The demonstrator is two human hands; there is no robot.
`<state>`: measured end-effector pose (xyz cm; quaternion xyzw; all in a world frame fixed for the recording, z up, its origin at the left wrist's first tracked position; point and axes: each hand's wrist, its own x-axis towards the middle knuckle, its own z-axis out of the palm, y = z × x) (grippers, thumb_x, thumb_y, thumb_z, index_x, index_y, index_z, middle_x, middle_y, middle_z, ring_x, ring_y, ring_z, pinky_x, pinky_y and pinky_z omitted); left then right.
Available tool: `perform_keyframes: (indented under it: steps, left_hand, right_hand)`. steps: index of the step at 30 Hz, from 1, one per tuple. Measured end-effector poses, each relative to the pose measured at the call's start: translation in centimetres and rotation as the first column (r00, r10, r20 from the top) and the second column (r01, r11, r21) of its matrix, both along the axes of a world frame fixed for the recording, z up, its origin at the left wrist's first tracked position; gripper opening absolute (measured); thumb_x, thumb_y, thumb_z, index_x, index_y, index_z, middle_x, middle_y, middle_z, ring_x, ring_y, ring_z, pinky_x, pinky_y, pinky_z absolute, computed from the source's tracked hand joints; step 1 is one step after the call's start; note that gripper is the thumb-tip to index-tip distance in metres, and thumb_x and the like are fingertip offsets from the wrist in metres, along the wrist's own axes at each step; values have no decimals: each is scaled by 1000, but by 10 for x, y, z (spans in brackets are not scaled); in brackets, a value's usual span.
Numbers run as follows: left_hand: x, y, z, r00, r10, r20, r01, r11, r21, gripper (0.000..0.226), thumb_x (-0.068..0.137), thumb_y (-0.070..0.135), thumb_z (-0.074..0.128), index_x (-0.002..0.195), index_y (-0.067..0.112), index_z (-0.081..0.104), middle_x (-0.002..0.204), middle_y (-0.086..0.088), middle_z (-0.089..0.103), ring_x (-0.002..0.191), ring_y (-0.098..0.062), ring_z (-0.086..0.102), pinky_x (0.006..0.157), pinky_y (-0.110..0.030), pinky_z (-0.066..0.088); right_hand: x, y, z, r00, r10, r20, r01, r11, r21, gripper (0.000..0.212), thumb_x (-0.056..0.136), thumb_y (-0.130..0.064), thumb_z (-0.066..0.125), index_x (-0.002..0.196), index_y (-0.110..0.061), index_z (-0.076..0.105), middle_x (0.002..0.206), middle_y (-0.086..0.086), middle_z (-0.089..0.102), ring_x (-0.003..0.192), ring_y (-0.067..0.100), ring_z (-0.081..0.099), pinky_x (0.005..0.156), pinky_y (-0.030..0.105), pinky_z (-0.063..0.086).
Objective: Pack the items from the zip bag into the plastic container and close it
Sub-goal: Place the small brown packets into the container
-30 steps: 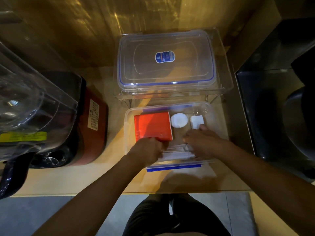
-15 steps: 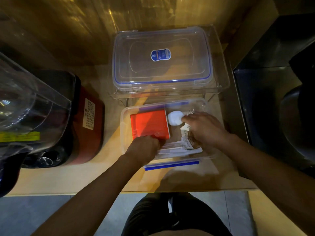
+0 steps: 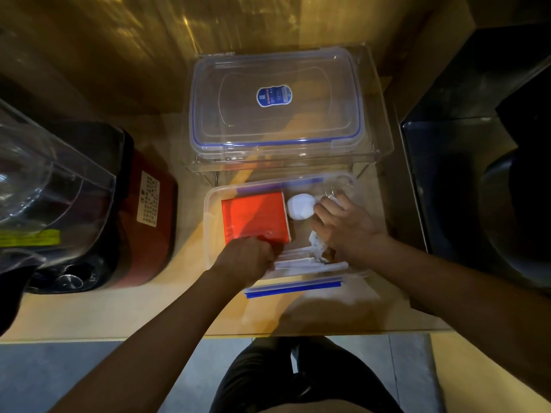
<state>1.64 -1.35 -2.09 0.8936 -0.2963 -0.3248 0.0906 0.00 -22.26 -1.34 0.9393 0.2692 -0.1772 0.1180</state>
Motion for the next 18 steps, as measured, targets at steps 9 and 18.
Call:
perform_keyframes:
  steps: [9, 18]
  left_hand:
    - [-2, 3, -2, 1000, -1, 24, 1, 1000, -12, 24, 91, 22, 56, 110, 13, 67, 110, -11, 71, 100, -24, 66, 91, -34, 51]
    - [-3, 2, -3, 999, 17, 49, -15, 999, -35, 24, 90, 23, 56, 109, 14, 68, 109, -9, 72, 98, -23, 66, 86, -29, 48]
  right_hand:
    - [6, 6, 2, 971, -220, 94, 210, 972, 109, 47, 88, -29, 49, 129, -8, 39, 124, 13, 51, 110, 29, 47, 94, 41, 34]
    - [0, 2, 15, 849, -167, -501, 249, 963, 103, 4, 86, -22, 57, 85, -20, 53, 94, 7, 60, 72, 14, 49, 57, 24, 35]
